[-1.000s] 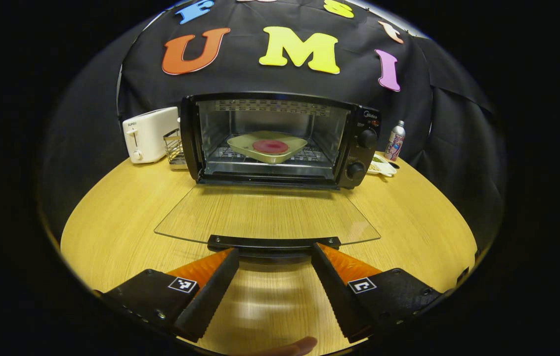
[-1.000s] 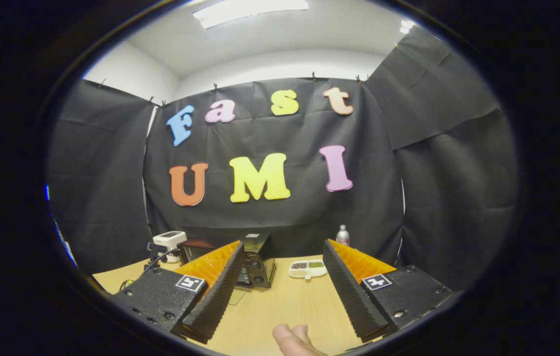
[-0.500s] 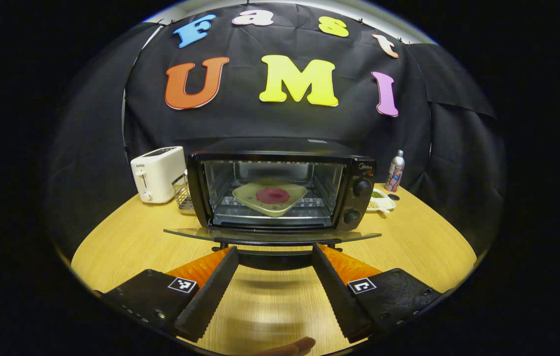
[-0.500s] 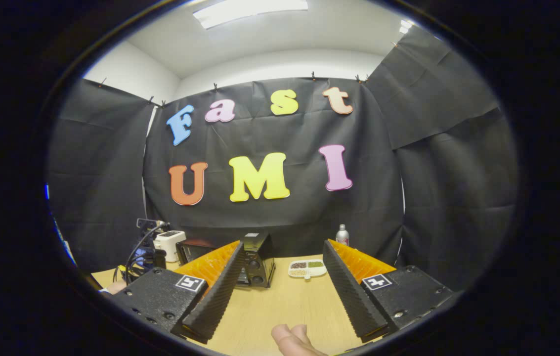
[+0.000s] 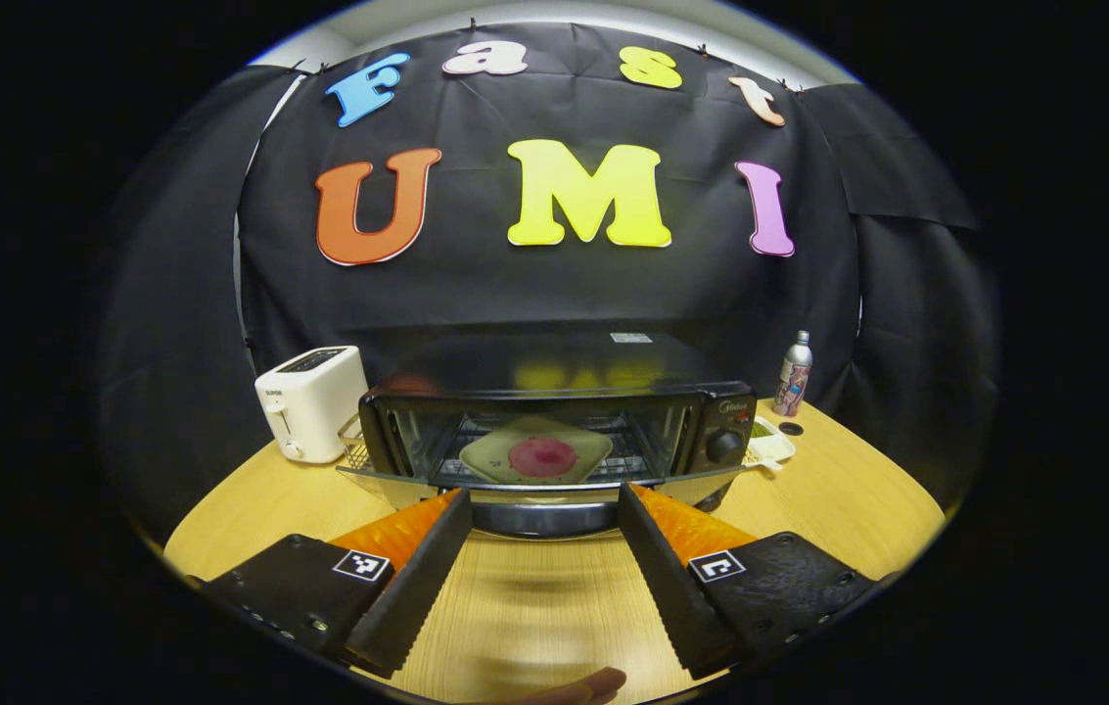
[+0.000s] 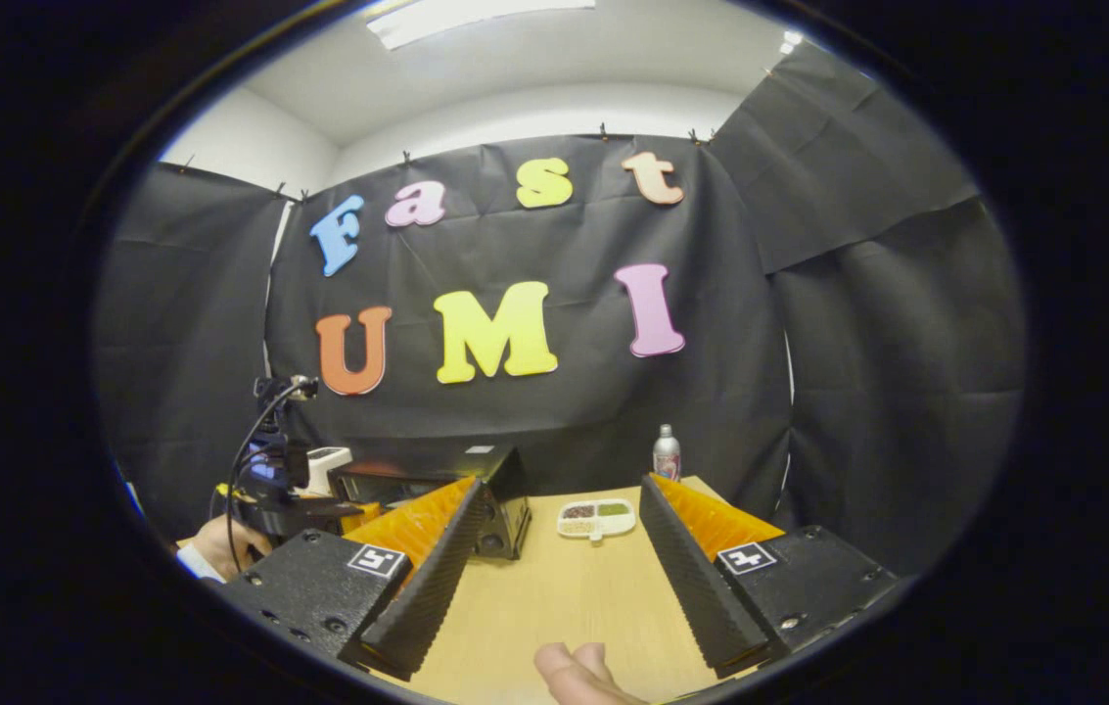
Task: Open the electric oven with the left hand, put the food in, and close the electric oven.
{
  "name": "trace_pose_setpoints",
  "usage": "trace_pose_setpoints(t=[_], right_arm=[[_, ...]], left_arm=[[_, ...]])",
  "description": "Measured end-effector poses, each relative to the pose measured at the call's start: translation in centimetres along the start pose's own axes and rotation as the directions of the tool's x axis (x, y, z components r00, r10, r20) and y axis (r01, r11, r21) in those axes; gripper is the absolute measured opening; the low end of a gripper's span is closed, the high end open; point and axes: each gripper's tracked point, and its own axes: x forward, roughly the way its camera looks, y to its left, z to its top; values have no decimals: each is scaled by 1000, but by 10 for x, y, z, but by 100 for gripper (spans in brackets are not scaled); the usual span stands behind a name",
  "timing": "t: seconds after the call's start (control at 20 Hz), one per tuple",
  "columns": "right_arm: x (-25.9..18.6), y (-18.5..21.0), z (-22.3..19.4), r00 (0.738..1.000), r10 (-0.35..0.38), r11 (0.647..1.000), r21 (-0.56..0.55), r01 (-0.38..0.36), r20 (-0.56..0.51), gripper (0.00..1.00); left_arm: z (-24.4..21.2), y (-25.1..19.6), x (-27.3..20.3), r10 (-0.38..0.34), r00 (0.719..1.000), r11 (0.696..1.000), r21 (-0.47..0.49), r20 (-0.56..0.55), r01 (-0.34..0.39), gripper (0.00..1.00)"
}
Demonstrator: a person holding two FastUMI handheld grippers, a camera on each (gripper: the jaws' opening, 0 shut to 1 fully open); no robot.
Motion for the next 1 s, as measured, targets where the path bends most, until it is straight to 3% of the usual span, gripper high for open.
trace_pose_setpoints(t=[0.25, 0.45, 0.65, 0.7, 0.8, 1.0], right_arm=[[1, -14, -3, 1000, -24, 1000, -6, 24, -6, 96], [-5, -16, 6, 999, -34, 999, -11, 34, -10, 96], [-22, -9, 19, 999, -36, 999, -20, 36, 14, 96], [-28, -7, 25, 999, -35, 999, -23, 36, 25, 100], [-42, -3, 35, 998, -41, 999, -28, 43, 43, 96], [-67, 2, 50, 995, -72, 996, -43, 75, 64, 96]], left_arm=[[25, 5, 25, 22, 1000, 1000, 2, 10, -22, 97], [48, 1, 8, 15, 999, 1000, 0, 52, -15, 98], [67, -5, -41, 3, 995, 1000, 12, 102, -4, 98], [73, -8, -57, -1, 993, 1000, 10, 117, -1, 98], [85, -12, -95, -14, 988, 1000, 9, 157, 12, 98], [88, 2, -180, 26, 978, 1000, 8, 209, -28, 97]])
